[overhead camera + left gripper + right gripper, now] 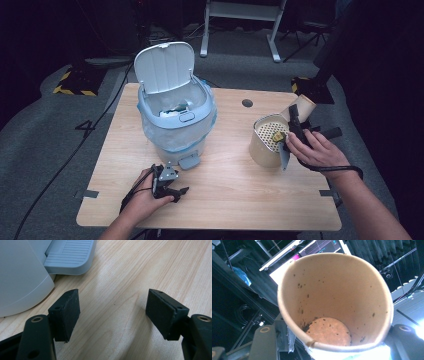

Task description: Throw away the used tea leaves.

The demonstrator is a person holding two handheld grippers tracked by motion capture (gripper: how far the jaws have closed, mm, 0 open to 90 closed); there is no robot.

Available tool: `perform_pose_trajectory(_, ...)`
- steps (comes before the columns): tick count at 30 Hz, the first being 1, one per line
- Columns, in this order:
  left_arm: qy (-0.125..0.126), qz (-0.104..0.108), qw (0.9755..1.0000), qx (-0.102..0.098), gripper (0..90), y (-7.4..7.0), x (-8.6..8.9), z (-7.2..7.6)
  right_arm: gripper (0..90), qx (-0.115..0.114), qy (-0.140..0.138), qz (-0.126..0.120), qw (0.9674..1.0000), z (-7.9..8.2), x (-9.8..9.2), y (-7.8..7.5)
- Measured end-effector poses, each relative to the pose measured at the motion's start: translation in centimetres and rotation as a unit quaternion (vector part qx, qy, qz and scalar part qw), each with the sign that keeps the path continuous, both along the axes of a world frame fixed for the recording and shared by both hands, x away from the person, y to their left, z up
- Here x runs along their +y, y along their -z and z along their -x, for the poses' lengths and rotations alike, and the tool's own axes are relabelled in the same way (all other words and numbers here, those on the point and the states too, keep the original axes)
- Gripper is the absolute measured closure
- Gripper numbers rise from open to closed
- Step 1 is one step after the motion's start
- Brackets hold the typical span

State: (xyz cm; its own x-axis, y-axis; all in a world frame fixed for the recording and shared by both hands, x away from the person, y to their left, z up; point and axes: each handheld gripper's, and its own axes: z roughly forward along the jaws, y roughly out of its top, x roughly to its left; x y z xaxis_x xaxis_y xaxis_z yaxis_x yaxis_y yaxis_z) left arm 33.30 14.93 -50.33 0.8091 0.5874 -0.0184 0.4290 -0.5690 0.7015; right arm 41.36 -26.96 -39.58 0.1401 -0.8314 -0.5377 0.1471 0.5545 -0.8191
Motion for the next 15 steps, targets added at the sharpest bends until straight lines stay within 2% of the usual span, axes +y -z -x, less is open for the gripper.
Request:
perform_pose_trajectory(7, 0.000, 0.000, 1.0000, 0.000, 27.7, 0.00, 0.00, 0.00, 37.4, 0.006, 0.001, -0.015, 0.9999, -0.05, -0.18, -0.17)
perform_pose_trajectory(13, 0.000, 0.000, 1.0000, 0.000, 27.7, 0.00, 0.00, 0.00, 36.9, 0.011, -0.002, -0.043, 0.9990, 0.16, -0.22, -0.75)
perform_pose_trajectory(15, 0.000, 0.000, 1.0000, 0.000, 27.7, 0.00, 0.00, 0.01, 36.6, 0.017, -0.005, -0.066, 0.9977, 0.15, -0.28, -0.95)
